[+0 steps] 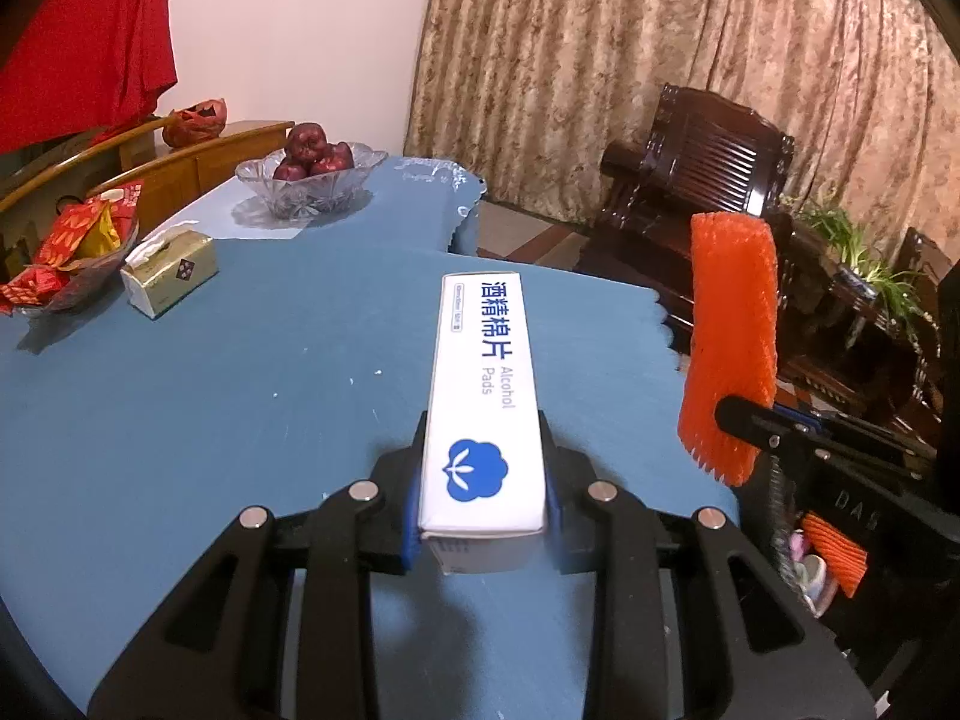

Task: Collect trash
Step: 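Carry box and orange sleeve over the bin and open both tools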

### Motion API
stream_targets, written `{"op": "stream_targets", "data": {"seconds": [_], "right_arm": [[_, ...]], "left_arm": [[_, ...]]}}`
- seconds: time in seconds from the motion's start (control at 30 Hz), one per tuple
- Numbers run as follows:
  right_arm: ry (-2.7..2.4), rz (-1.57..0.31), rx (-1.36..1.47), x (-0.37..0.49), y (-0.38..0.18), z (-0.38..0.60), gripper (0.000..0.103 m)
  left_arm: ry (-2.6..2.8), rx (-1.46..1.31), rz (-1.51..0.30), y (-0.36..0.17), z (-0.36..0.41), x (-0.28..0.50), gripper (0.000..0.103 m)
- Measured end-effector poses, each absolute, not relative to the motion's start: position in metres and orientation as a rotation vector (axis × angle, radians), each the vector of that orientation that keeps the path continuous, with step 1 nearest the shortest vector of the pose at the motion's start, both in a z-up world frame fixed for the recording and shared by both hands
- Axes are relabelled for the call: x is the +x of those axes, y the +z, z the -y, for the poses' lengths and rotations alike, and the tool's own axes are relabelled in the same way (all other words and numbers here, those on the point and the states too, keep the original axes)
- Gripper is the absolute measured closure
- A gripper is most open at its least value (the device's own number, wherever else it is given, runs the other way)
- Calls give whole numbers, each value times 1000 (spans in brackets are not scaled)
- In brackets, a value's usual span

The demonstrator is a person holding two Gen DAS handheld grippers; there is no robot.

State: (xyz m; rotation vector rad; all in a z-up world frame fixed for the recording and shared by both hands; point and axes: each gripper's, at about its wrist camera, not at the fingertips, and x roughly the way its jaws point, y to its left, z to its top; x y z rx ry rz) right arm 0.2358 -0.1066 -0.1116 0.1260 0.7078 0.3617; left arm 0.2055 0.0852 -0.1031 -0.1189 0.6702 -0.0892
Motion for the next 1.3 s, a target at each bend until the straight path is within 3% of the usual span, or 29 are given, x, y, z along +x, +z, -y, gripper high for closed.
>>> {"op": "stream_targets", "data": {"seconds": [0.6, 1.3], "right_arm": [[293, -656, 120, 134, -80, 171, 90], [-5, -626, 206, 65, -82, 316, 90]], "left_arm": [[-196, -71, -640, -71, -27, 117, 74], [-508, 34, -604, -68, 128, 109, 73]]}}
